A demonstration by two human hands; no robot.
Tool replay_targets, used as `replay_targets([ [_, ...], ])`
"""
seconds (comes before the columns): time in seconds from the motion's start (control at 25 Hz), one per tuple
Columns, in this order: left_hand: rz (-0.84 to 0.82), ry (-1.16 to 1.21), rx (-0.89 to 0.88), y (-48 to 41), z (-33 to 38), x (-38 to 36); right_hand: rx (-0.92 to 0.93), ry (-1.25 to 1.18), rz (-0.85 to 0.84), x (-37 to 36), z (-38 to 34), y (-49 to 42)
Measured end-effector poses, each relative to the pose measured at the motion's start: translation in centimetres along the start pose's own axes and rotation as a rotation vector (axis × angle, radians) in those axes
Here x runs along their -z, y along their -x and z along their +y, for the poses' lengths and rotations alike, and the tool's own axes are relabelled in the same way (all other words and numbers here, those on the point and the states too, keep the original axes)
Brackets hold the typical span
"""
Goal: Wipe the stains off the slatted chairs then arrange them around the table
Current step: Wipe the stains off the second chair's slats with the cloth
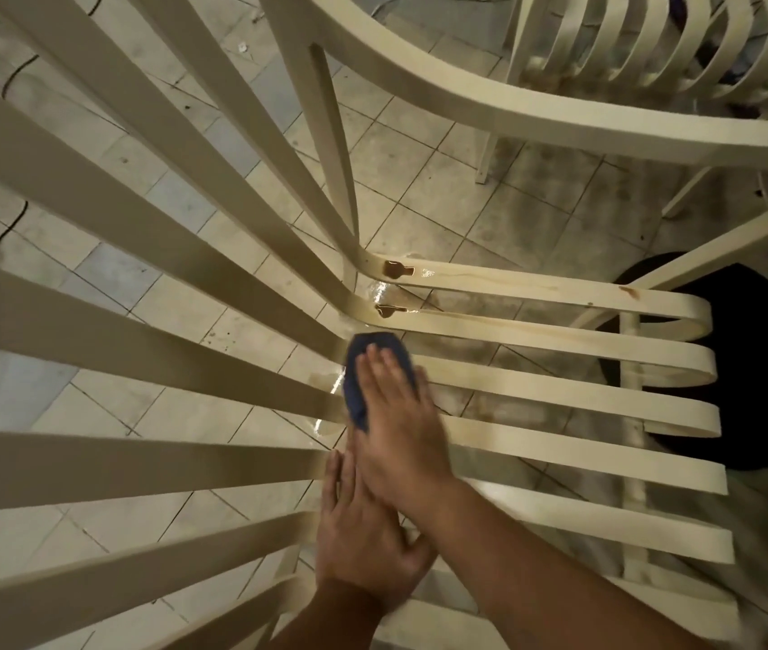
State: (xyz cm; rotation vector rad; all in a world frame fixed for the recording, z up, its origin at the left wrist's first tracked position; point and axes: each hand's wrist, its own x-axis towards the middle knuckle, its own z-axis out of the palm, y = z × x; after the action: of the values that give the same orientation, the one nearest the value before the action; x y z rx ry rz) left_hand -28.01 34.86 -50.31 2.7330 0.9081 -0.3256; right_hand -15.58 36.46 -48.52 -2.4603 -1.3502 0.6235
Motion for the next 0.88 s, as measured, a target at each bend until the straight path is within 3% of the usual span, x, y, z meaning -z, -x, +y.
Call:
replay_targets([
  [0.16, -0.032, -0.049, -0.037, 0.2, -0.2, -0.3, -0.29, -0.594, -0.003, 2.6, -3.2, -1.5],
  [0.28, -0.011, -0.004, 0.054, 0.1, -0.1, -0.4, -0.661, -1.471, 0.011, 4.1, -2.2, -1.7],
  [0.36, 0.015, 0.038, 0.057, 0.1, 0.1, -0.3, -0.854, -1.805, -0.068, 3.9, -1.3, -2.1],
  [0.44, 0.052, 0.051, 0.044, 0.0, 0.1, -0.3, -0.875, -1.756, -0.101, 3.1, -1.0, -2.9],
  [0.68, 0.022, 0.034, 0.052, 0.0, 0.1, -0.3, -0.598, -0.8, 0.182, 2.1, -1.5, -4.6],
  [0.88, 0.072, 0.067, 0.046, -0.1, 0.2, -0.2, -0.549, -0.577, 0.172, 4.1, -0.8, -5.0],
])
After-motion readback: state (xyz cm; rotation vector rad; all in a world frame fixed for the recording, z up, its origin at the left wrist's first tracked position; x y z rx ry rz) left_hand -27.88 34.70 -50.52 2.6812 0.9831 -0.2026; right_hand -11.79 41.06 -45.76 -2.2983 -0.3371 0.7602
